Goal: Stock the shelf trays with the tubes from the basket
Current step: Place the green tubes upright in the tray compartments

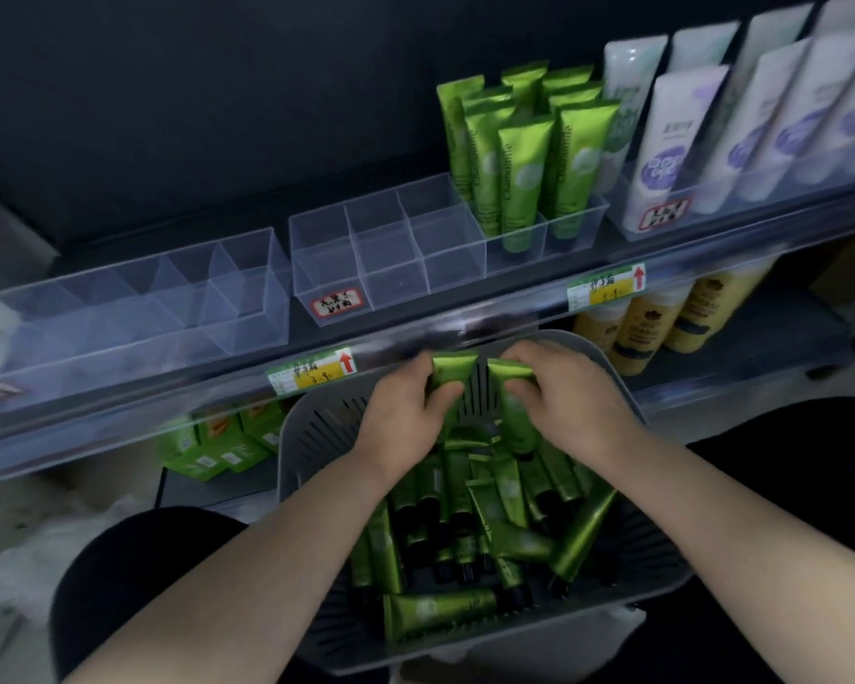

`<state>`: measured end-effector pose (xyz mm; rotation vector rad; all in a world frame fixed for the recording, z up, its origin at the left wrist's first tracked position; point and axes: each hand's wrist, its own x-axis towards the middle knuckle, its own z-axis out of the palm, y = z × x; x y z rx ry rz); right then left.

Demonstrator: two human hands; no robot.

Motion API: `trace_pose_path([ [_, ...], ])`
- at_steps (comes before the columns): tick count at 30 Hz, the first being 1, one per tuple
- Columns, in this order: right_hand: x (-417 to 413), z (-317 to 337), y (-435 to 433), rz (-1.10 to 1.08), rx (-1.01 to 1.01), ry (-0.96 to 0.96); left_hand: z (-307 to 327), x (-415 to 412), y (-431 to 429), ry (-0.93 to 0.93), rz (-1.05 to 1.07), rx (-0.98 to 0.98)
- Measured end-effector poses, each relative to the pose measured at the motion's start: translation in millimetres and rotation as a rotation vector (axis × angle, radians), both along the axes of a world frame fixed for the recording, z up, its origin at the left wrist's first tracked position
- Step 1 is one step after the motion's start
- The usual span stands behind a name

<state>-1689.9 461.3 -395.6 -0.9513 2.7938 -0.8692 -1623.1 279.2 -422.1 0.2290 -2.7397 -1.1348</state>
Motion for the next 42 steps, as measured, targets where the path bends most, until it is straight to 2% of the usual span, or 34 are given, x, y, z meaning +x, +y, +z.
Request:
trace_pose_path([
  [7,-15.5,74.2,-5.2,-0.014,-0.115,0.234,95.5,-25.3,-5.1,0.276,0.07,0.097],
  [13,-30.6,124.7,-10.6,-0.017,-0.197,0.334,167.8,-63.1,-34.5,0.445,0.21,0.143],
  [17,-38.2,134.1,-8.4,-0.029,-0.16,0.325,183.9,-94.0,-50.3,0.393,0.28,0.148],
  [25,-56.5,120.7,-5.8,-0.022,-0.134,0.265,177.8,-148.4,-62.7,0.375,0.382,0.121],
  [33,-62.6,116.7,-12.3,0.022,-0.131,0.207,164.1,-174.6,-62.8,0.185,0.286,-0.107],
  [37,-58.3,123.3,-14.0,0.045,-0.124,0.208,158.6,-175.3,-63.7,0.14,0.292,-0.079],
  [42,-56.2,147.5,-25.3,0.054,-0.197,0.261,164.8,-157.8,-67.2,0.211,0.295,-0.066],
])
